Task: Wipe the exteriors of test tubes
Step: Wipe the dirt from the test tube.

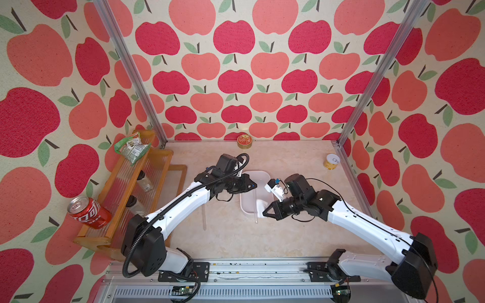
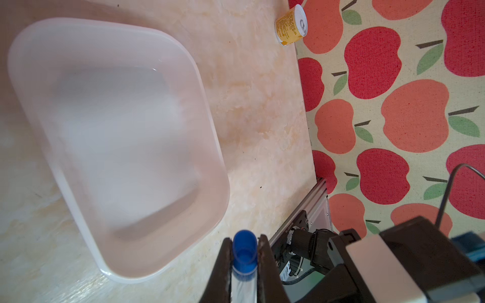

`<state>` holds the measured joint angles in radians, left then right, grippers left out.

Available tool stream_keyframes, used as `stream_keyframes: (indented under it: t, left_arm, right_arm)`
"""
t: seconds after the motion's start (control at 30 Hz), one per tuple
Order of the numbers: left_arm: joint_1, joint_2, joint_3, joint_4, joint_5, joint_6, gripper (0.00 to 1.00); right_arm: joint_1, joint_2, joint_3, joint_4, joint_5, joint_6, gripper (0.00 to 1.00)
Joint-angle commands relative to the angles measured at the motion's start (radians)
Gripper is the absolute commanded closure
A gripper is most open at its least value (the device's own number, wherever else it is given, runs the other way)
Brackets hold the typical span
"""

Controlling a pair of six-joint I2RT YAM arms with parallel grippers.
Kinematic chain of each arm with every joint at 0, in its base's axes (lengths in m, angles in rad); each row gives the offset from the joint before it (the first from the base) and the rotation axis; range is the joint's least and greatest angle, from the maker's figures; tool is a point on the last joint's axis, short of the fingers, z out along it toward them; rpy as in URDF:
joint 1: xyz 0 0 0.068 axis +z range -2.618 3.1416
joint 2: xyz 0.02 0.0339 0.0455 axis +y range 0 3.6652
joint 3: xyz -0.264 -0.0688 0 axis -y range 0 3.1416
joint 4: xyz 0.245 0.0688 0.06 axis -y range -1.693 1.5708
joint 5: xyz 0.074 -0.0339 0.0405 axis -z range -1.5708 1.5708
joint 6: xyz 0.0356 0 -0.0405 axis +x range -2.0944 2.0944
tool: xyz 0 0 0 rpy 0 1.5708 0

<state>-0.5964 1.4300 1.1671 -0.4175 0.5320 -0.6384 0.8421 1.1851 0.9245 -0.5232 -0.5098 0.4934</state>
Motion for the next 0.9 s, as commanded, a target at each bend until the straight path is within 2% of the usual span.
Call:
stream_keyframes:
  t: [0.0, 0.13, 0.33, 0.57, 0.7, 0.87]
  left_arm:
    - [0.006, 0.015, 0.045, 0.0, 0.011, 0.004, 1.0]
    - [0.009, 0.021, 0.045, -0.001, 0.005, 0.001, 1.0]
    - [0.004, 0.023, 0.042, 0.005, 0.015, -0.007, 1.0]
    - [-0.002, 0.005, 0.032, 0.002, 0.011, -0.01, 1.0]
    - [-0.008, -0.002, 0.022, 0.008, 0.019, -0.009, 1.0]
    - [-0.014, -0.002, 0.019, 0.006, 0.022, -0.006, 1.0]
  right_arm:
    - [0.022, -0.044, -0.036, 0.011, -0.044, 0.034, 1.0]
    - [0.032, -0.075, -0.045, 0.014, -0.07, 0.043, 1.0]
    - [0.019, -0.062, 0.001, -0.033, -0.03, 0.011, 1.0]
    - [-0.03, 0.02, 0.07, -0.051, -0.009, -0.032, 1.0]
    - [-0.039, 0.098, 0.158, -0.124, 0.041, -0.094, 1.0]
    - [-0.066, 0.177, 0.235, -0.131, 0.051, -0.116, 1.0]
